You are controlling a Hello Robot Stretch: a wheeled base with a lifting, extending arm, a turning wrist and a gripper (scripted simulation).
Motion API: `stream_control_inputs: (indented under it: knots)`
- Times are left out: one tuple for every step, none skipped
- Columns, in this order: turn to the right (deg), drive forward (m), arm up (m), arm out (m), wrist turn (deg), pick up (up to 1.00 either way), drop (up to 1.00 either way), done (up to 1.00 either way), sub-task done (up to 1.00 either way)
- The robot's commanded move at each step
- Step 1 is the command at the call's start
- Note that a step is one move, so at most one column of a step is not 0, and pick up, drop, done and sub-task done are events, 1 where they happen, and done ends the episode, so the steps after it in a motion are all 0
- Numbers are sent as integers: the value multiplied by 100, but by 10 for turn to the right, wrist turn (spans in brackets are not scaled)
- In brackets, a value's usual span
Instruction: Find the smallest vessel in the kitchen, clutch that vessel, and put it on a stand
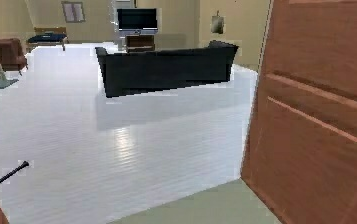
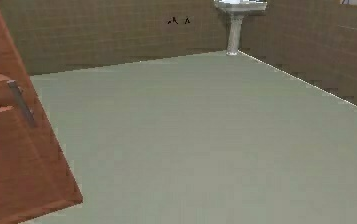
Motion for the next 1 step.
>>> stream_control_inputs:
  knots:
    - [-210,0,0,0,0,0,0,0,0]
